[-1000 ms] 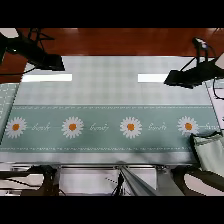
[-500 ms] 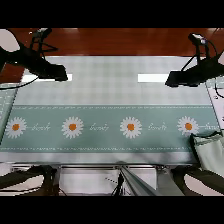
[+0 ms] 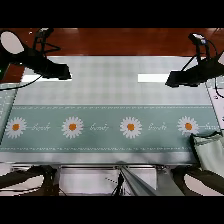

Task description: Fold the shirts.

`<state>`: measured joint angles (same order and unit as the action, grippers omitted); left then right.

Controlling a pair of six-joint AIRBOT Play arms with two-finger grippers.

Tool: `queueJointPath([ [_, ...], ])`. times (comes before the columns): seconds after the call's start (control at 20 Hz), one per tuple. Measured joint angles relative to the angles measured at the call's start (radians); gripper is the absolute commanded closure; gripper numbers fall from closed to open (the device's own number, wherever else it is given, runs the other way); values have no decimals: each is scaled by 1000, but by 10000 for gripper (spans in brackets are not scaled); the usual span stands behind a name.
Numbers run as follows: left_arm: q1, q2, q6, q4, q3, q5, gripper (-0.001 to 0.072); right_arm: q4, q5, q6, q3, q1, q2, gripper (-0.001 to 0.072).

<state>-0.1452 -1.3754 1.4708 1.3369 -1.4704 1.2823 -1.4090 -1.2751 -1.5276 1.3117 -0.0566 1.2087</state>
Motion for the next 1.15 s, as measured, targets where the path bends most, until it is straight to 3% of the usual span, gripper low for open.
queueJointPath([
  [1.15,0,-25,0,-2,1,-3,155,0,0,0,0,0,0,117],
])
